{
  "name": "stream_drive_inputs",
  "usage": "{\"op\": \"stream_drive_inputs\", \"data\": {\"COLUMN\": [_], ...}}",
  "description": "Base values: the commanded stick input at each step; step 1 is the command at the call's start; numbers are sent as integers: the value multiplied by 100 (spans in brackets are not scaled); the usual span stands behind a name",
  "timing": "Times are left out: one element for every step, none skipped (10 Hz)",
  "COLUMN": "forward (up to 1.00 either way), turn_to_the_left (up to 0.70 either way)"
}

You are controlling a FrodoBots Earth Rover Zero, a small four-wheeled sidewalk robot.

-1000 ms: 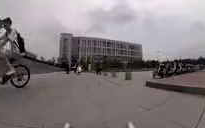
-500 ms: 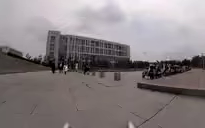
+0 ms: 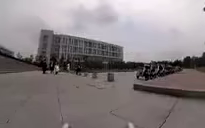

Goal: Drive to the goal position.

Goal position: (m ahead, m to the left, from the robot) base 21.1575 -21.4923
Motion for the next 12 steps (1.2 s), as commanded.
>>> {"op": "stream_drive_inputs", "data": {"forward": [0,0,0,0,0,0,17,46,85,85,85,85], "turn_to_the_left": [0,0,0,0,0,0,0,0,0,0,0,0]}}
